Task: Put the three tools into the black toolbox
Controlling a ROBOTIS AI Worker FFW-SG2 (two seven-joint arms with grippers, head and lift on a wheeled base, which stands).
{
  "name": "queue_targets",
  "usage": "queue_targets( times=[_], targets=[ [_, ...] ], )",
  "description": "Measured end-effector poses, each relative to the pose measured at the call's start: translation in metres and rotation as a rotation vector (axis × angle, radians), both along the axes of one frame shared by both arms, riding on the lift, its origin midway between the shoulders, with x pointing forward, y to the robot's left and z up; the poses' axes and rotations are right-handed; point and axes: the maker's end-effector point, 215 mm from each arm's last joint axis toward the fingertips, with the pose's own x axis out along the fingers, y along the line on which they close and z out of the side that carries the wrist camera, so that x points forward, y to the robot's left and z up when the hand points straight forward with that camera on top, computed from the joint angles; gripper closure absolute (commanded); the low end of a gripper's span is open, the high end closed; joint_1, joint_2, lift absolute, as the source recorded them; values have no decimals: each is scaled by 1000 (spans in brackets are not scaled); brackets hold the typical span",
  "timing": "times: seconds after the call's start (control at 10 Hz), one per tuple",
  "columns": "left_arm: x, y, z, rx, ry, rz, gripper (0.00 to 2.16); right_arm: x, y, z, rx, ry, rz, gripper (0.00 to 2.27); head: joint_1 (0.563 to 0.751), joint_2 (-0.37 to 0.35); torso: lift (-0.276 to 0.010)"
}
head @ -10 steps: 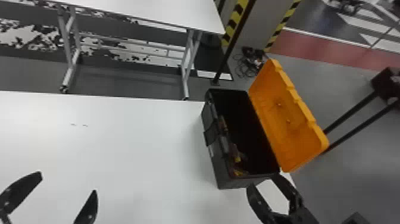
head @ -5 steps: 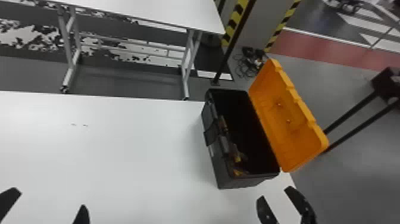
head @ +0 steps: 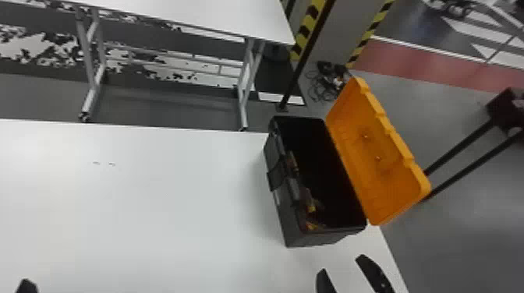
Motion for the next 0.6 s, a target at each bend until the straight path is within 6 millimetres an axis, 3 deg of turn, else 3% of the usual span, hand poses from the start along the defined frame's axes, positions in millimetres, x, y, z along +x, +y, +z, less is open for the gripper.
queue_targets(
  times=[0.1,0.2,0.6],
  targets=[
    [-1,19,2,2,-13,33,19,2,7,0,4,-2,3,87,695,-225,-51],
    [-5,29,8,5,-29,50,19,3,7,0,5,-4,-2,90,695,-186,-51],
    [-26,33,27,-19,-57,67,19,-1,7,6,-5,-11,-4,93,695,-187,-51]
  ],
)
